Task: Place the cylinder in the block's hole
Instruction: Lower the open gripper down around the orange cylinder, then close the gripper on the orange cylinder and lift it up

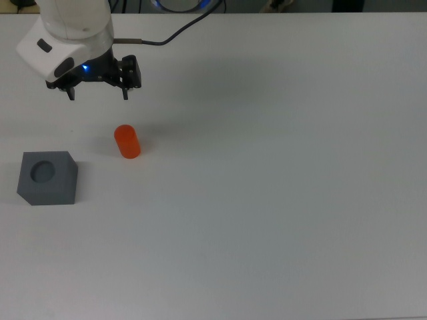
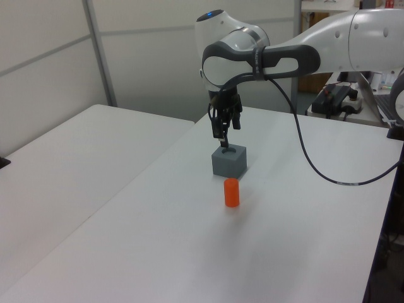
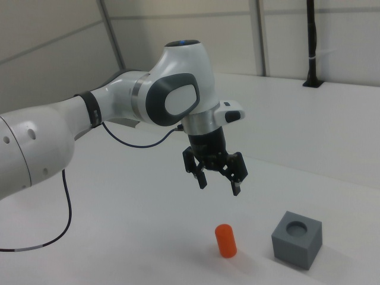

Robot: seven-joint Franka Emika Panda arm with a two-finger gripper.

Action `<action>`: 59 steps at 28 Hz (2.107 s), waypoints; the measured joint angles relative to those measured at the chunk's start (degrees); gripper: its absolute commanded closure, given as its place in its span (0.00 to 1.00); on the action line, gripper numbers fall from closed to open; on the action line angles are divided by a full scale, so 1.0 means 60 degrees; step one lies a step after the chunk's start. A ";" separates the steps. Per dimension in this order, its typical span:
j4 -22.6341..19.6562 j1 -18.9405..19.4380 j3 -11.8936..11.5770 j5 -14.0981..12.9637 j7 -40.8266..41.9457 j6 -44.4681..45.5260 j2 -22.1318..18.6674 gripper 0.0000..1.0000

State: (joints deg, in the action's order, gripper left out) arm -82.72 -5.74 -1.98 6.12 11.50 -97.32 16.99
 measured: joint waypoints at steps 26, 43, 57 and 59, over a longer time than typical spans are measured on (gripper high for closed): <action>-0.1151 0.0164 0.0083 0.0026 0.0454 0.0125 0.1256 0.00; -0.1008 0.0346 0.0085 0.0325 0.0453 -0.0818 0.1858 0.34; -0.1003 0.0347 0.0085 0.0362 0.0622 -0.0819 0.1859 1.00; -0.1001 0.0346 0.0085 0.0363 0.0637 -0.0819 0.1859 1.00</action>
State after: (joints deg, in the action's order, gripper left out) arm -88.73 -3.67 -1.47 8.29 15.32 -102.23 28.15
